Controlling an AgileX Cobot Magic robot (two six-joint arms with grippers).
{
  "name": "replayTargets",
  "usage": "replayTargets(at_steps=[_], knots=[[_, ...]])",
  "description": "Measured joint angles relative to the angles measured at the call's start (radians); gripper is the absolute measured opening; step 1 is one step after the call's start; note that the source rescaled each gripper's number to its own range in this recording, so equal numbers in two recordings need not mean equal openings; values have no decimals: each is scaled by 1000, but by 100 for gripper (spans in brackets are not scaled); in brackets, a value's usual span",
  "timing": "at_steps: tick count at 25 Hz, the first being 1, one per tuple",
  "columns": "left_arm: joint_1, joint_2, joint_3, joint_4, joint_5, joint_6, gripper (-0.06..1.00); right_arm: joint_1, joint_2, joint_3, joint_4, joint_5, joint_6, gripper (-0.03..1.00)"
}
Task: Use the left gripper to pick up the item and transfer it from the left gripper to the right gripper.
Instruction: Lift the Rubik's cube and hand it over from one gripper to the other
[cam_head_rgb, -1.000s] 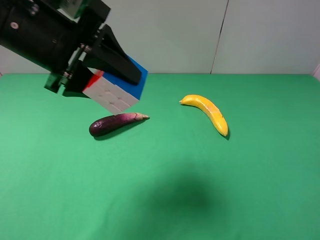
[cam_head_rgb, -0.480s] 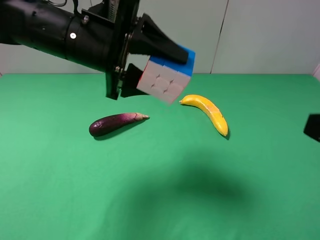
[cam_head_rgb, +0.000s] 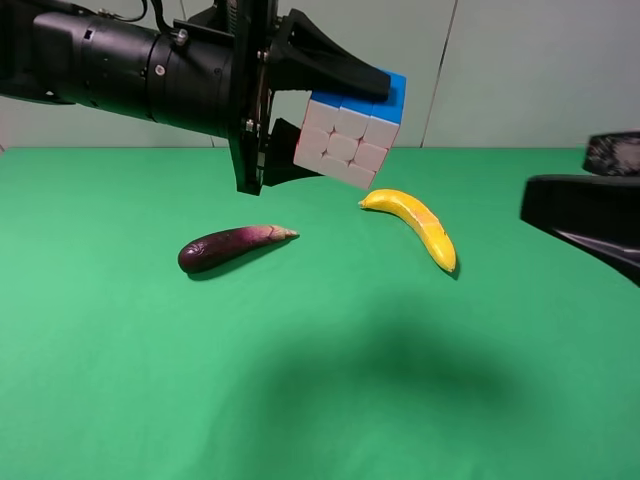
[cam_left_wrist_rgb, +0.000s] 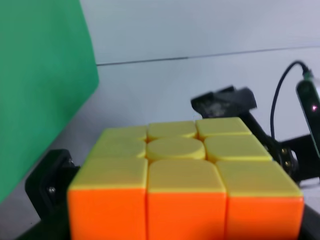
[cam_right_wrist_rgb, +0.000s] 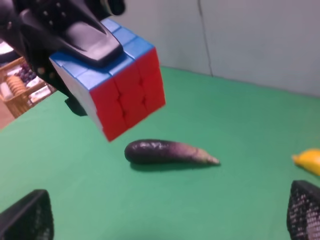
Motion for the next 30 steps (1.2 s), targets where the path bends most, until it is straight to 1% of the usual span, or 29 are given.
replayTargets(at_steps=[4,8,11,13,16,19,24,30], knots=[[0,0,0,0,24,1,0,86,122,0,104,-50,-184,100],[0,0,0,0,40,1,0,154,230,-1,228,-108,-359,100],[0,0,0,-1,63,1,0,194,297,-13,328,-122,-485,100],[0,0,0,-1,75,1,0,212,335,-30,386,-129,-538,100],[0,0,0,-1,84,1,0,220,388,-68,439,-157,-571,100],[0,0,0,-5,88,1,0,222,434,-110,454,-160,-579,100],[0,0,0,-4,92,1,0,225,494,-163,479,-97,-625,100],[0,0,0,-4,92,1,0,225,537,-176,579,-11,-739,100]])
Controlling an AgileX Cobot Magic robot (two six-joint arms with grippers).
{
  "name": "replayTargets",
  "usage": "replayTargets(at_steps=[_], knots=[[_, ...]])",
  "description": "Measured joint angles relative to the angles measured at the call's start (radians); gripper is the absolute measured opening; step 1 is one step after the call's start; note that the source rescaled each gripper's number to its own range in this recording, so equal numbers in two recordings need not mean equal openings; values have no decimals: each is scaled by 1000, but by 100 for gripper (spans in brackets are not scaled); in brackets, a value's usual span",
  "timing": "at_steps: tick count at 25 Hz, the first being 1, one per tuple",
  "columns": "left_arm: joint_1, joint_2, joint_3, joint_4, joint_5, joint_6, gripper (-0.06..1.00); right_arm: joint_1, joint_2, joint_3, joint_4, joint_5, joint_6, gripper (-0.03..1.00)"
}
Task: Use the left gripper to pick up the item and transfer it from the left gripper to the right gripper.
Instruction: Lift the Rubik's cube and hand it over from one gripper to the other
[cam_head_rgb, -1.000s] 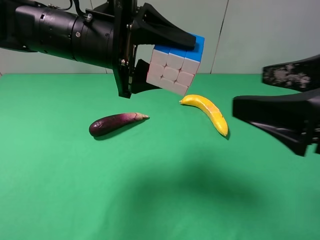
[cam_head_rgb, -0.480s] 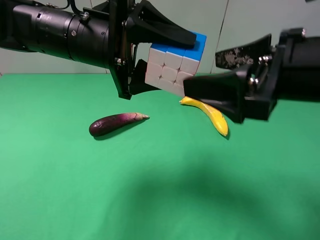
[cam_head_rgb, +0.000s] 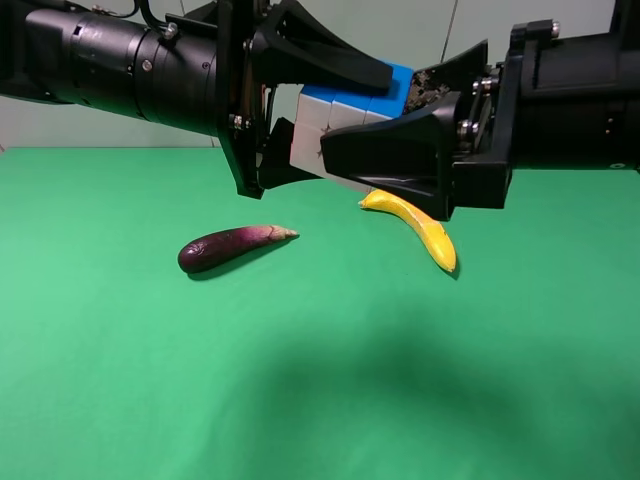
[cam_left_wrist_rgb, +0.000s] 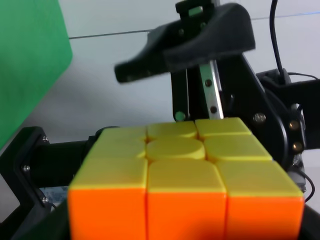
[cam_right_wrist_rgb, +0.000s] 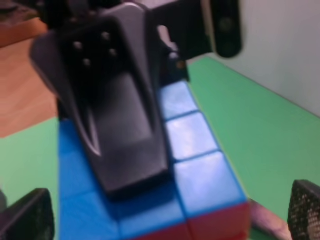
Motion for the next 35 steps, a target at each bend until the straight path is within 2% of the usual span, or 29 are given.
replayTargets(at_steps=[9,11,17,33,34,35], knots=[[0,0,0,0,2,0,0,0,25,-3,113,87,-140,100],[0,0,0,-2,2,4,0,0,39,-3,122,91,-146,100],[0,0,0,-76,17,58,0,3,62,-3,155,98,-153,100],[0,0,0,-92,24,71,0,3,70,-3,173,109,-221,100],[0,0,0,-92,25,71,0,3,70,-3,173,108,-223,95],[0,0,0,-92,25,71,0,3,70,-3,173,105,-224,83]])
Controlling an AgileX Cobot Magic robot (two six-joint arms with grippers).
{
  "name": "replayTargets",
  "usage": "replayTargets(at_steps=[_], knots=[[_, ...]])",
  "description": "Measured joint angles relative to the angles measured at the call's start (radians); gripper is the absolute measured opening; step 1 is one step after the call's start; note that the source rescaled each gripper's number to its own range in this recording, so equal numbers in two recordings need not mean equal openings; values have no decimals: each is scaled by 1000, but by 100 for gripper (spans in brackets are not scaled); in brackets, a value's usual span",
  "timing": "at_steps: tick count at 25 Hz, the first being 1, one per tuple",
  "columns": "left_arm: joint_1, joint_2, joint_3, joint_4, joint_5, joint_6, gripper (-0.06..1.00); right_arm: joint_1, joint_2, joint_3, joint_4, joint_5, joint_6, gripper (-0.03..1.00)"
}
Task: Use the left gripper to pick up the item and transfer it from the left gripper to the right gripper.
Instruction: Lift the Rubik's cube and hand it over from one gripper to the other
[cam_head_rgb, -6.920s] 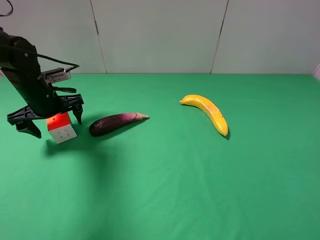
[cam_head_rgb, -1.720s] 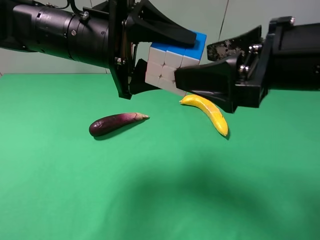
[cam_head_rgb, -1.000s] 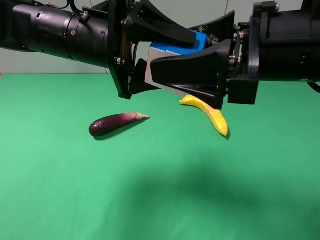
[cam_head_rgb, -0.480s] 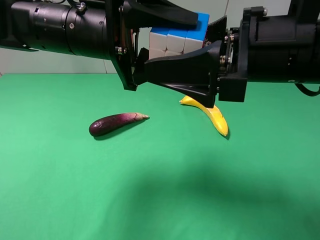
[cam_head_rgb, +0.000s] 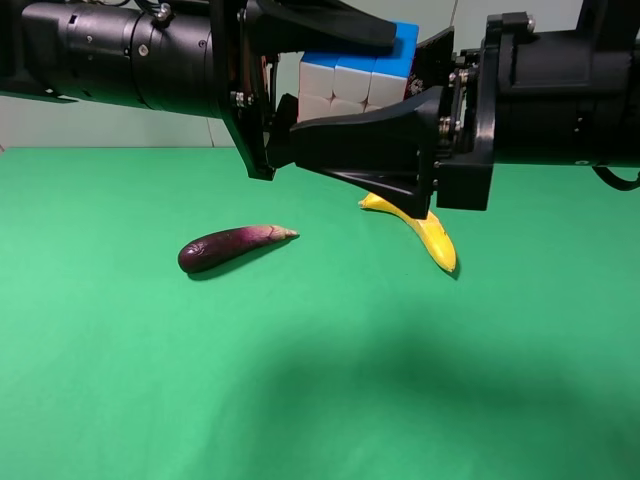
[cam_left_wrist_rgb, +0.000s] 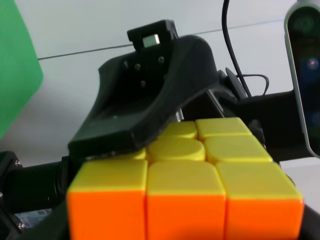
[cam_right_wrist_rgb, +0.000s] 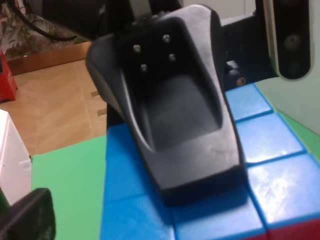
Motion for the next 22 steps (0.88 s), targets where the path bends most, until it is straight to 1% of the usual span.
replayTargets(at_steps=[1,2,3,4,19,20,21,22], knots=[[0,0,0,0,0,0,0,0,1,0,1,-5,0,70],[0,0,0,0,1,0,0,0,1,0,1,-10,0,50],[-4,0,0,3,1,0,0,0,1,0,3,-19,0,27],[-3,0,0,4,1,-4,0,-2,1,0,2,-24,-5,12],[-3,0,0,4,1,-4,1,-2,1,0,2,-27,-15,13],[-3,0,0,4,1,-3,5,-2,1,0,2,-27,-15,12],[-3,0,0,-4,-1,-1,18,-2,1,0,1,-15,-15,4],[-3,0,0,-7,-1,-1,34,-1,2,0,1,-2,-15,0]])
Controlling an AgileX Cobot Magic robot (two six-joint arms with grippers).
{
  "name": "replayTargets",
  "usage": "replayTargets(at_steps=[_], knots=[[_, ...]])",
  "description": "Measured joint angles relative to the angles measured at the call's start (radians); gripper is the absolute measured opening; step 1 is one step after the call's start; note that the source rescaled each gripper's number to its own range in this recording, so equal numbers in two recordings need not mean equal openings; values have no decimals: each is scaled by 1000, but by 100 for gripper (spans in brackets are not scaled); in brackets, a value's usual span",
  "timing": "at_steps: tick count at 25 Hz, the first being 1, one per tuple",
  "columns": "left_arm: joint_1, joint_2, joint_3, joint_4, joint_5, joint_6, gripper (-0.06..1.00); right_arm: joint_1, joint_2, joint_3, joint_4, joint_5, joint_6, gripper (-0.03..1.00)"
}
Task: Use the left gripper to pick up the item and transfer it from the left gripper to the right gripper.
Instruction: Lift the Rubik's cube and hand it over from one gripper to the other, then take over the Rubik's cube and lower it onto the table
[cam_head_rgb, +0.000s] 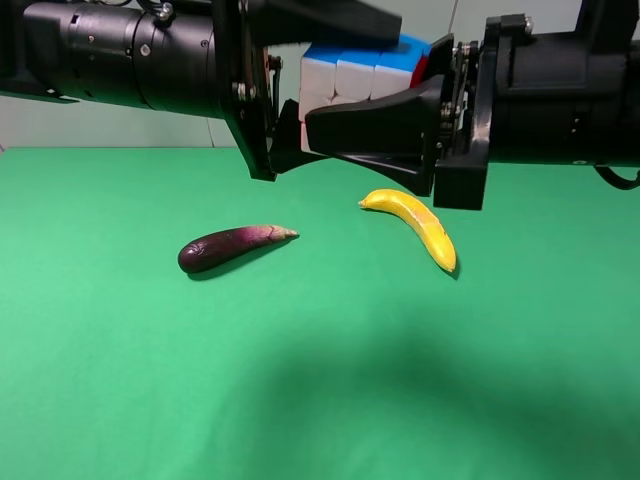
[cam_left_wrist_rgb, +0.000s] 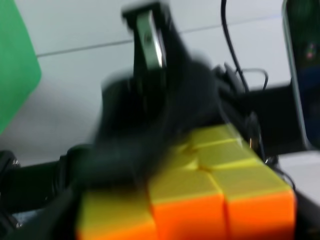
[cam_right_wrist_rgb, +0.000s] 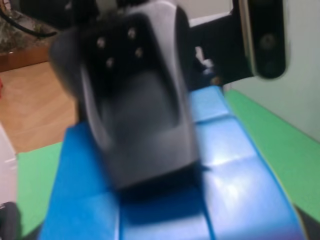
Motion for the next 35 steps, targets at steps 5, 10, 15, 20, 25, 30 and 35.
replayTargets(at_steps=[5,10,15,20,25,30,35], knots=[[0,0,0,-1,-5,0,81,1,0,0,0,17,0,0],[0,0,0,-1,-2,1,87,1,0,0,0,19,0,0],[2,-5,0,-1,1,12,87,1,0,0,-1,4,0,0],[50,-51,0,28,1,39,87,1,0,0,-1,-55,0,0],[142,-124,0,100,3,24,89,1,0,0,-1,-81,0,0],[232,-226,0,295,5,-70,89,1,0,0,-1,-86,0,0],[304,-371,0,528,-24,-186,89,1,0,0,-1,-87,0,0]])
